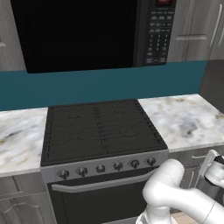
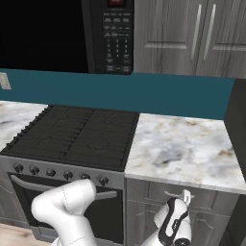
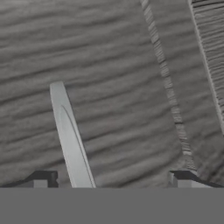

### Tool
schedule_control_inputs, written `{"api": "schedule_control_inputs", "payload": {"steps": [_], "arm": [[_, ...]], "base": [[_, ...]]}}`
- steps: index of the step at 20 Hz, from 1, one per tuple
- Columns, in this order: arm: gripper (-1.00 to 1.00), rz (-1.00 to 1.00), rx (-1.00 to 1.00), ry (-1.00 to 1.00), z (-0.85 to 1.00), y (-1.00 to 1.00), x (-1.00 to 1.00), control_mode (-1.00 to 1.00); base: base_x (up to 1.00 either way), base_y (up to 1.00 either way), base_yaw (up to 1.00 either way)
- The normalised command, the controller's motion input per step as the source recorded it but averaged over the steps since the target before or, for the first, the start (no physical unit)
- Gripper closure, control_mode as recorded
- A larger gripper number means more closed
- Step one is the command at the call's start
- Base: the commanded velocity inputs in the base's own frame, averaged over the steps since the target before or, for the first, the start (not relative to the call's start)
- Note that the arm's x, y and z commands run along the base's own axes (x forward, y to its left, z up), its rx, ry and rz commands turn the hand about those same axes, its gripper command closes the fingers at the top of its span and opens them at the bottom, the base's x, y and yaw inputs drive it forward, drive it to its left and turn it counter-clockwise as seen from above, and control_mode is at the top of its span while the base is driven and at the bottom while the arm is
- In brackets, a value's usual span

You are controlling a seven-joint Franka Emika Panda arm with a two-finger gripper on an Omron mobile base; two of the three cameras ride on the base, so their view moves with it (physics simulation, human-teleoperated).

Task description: Take the pizza cutter from the drawer on the right and place it on the dining counter for cutting.

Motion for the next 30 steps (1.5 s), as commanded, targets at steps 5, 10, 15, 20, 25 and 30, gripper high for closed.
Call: {"api": "schedule_control_inputs", "payload": {"steps": [5, 10, 15, 20, 25, 30], "arm": [[1.0, 0.0, 0.0, -0.02, 0.0, 0.0, 0.13, -1.0], [1.0, 0.0, 0.0, 0.0, 0.0, 0.0, 0.0, -1.0], [1.0, 0.0, 0.0, 0.0, 0.0, 0.0, 0.0, -1.0], [1.0, 0.0, 0.0, 0.0, 0.0, 0.0, -0.03, -1.0], [1.0, 0.0, 0.0, 0.0, 0.0, -0.17, -0.42, -1.0], [1.0, 0.0, 0.0, 0.0, -0.03, -0.31, -0.65, -1.0]], "base": [[0.0, 0.0, 0.0], [0.0, 0.0, 0.0], [0.0, 0.0, 0.0], [0.0, 0.0, 0.0], [0.0, 0.0, 0.0], [0.0, 0.0, 0.0]]}}
